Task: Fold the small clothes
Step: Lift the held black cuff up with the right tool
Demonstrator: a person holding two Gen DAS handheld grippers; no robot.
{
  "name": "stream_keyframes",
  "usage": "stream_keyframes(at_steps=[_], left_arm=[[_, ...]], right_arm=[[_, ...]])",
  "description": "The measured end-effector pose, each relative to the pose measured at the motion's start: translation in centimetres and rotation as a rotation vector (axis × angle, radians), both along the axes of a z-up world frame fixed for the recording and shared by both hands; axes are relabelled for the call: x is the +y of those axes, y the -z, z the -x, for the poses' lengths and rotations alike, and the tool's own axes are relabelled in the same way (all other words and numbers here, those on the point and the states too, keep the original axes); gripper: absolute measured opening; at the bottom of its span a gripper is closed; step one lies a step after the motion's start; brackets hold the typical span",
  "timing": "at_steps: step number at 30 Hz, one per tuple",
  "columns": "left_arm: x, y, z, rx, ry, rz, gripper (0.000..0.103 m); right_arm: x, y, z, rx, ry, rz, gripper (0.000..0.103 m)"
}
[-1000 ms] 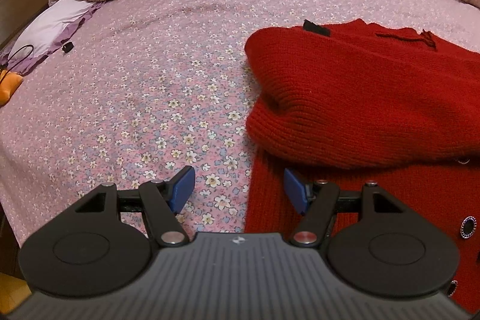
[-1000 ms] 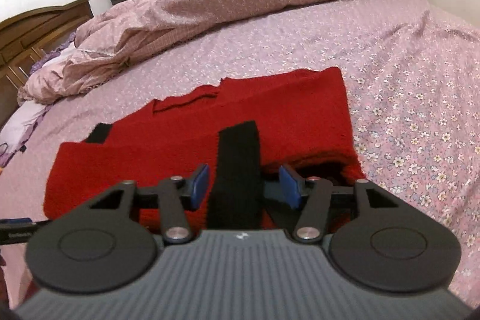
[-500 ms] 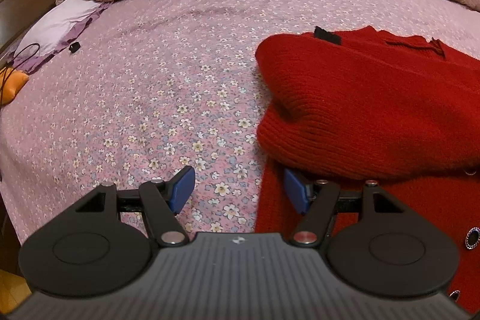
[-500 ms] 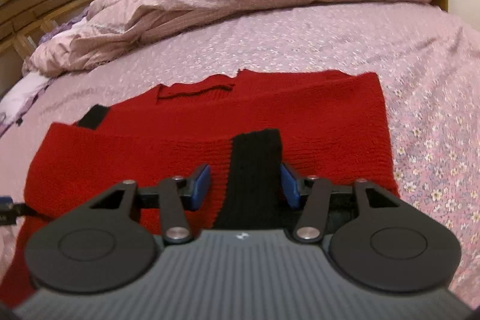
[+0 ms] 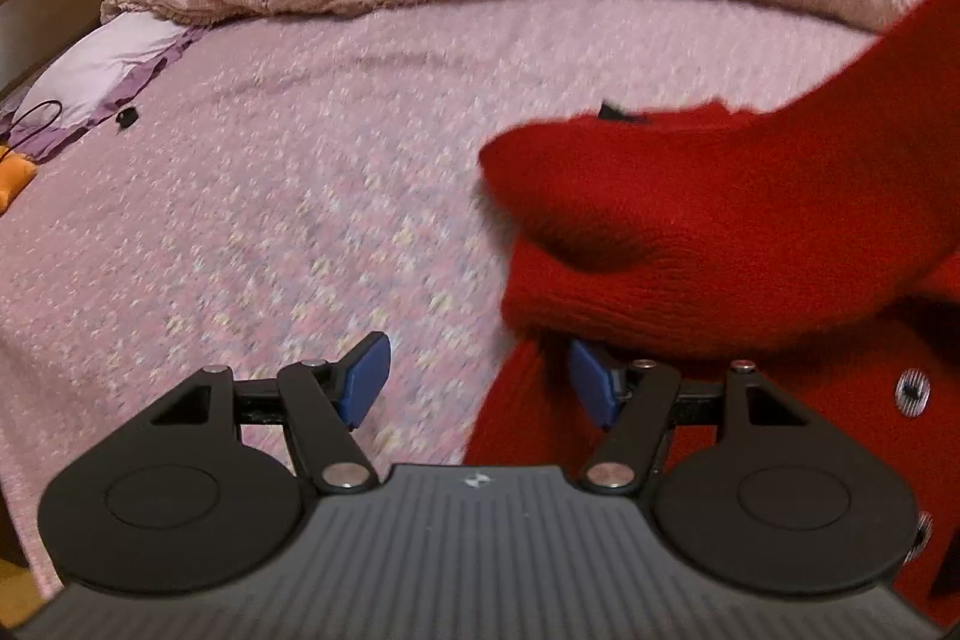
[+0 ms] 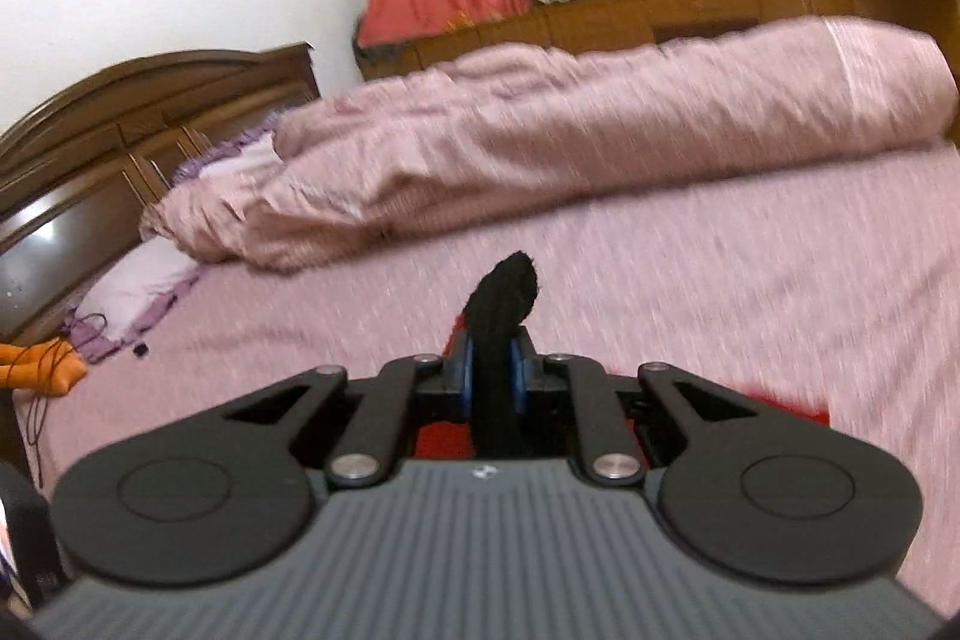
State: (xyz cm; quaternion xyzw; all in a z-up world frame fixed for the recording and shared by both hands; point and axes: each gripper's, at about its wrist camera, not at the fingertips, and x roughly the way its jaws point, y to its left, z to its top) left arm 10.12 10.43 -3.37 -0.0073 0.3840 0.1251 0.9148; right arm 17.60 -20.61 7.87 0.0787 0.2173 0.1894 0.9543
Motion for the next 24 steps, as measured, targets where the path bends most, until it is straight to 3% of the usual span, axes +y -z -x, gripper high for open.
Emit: stream_keyframes(at_steps=[3, 6, 9, 12, 17, 24], left_arm=[[-0.2, -0.2, -0.9, -0.041, -0.033, -0.007, 0.071], [-0.2, -0.1, -1.5, -0.075, -0.095, -0.065, 0.071], [-0.3, 0.0, -1.8, -0.083, -0.114, -0.096, 0.071], [-0.6, 0.2, -1.9, -0.068, -0.093, -0.117, 0.071], [-1.0, 0.3, -1.1, -0.025, -0.045, -0.086, 0.071], [-0.4, -1.3, 1.0, -0.019, -0.029, -0.004, 0.071]], right_arm=[[1.3, -2.5, -1.1, -0.06, -0.015, 0.013, 0.015], [1.3, -4.7, -1.4, -0.129, 0.011, 0.001, 0.015], [0.0, -4.8, -1.8, -0.125, 0.059, -0.014, 0.015], [-1.2, -2.3, -2.7, -0.057, 0.111, 0.018, 0.015], [-3.0, 4.0, -4.5, 0.102, 0.18, 0.073, 0.015], [-5.6, 9.5, -5.0, 0.238, 0.264, 0.047, 0.015]])
